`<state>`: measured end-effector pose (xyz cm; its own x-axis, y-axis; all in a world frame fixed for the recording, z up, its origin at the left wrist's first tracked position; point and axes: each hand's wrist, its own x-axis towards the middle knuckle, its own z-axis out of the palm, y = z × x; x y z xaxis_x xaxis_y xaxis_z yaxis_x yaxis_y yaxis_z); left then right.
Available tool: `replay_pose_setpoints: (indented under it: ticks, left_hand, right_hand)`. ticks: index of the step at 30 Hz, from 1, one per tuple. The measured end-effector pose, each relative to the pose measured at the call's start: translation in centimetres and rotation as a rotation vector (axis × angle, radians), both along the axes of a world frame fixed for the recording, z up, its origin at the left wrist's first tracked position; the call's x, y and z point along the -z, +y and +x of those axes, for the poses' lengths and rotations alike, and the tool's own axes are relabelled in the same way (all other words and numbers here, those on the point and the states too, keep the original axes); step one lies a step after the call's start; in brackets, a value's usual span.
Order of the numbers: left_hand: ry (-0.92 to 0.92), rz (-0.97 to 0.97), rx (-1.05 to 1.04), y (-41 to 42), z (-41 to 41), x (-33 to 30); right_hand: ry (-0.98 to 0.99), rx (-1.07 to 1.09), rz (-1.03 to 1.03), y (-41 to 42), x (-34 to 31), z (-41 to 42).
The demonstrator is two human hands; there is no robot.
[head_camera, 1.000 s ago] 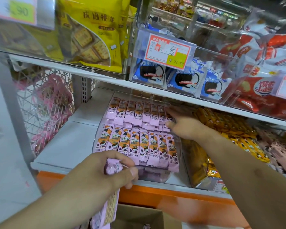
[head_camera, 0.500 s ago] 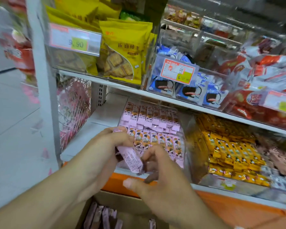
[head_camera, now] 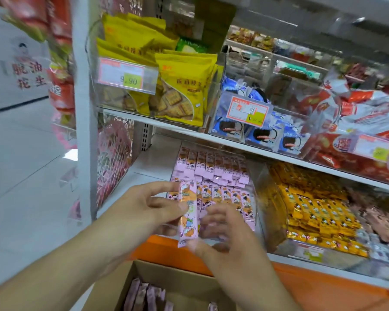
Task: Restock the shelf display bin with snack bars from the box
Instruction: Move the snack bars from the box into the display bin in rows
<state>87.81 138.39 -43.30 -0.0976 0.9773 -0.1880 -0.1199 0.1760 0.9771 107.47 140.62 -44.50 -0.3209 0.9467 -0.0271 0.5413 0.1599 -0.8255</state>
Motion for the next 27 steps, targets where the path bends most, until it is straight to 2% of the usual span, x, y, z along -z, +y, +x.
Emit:
replay_pose_setpoints:
  ticks: [2,7,12,15,18,21,22,24,27]
  left_hand:
    - [-0.006,-0.021,-0.015,0.1,0.0,0.1]
    - [-0.129,-0.077,-0.112,0.5,0.3,0.4]
    - [0.076,-0.09,0.036,0.3,-0.8,0.2]
    - [0.109,-0.15,0.149,-0.1,-0.8,0.4]
    - [0.114,-0.194,0.209,-0.5,-0.1,0.6]
    - [0.147,-0.188,0.17,-0.4,0.4,1.1]
    - [0.158,-0.185,0.152,-0.3,0.3,1.3]
    - [0.193,-0.182,0.103,-0.1,0.1,1.9]
    - [0.252,-0.143,0.114,0.2,-0.2,2.8]
  right_hand:
    - [-0.003,-0.03,0.059,0.1,0.1,-0.1]
    - [0.123,-0.031,0.059,0.3,1.0,-0.6]
    - [0.438,0.01,-0.047,1.4,0.3,0.5]
    - [0.478,0.05,-0.046,1.7,0.5,0.5]
    - [0.353,0.033,0.061,1.5,1.1,0.5]
    - [0.061,-0.154,0.34,1.1,0.9,1.0]
    - [-0.023,-0.231,0.376,1.1,1.0,1.0]
    - [-0.138,-0.317,0.347,1.0,1.2,0.8]
    - [-0.178,-0.289,0.388,1.2,1.8,0.3]
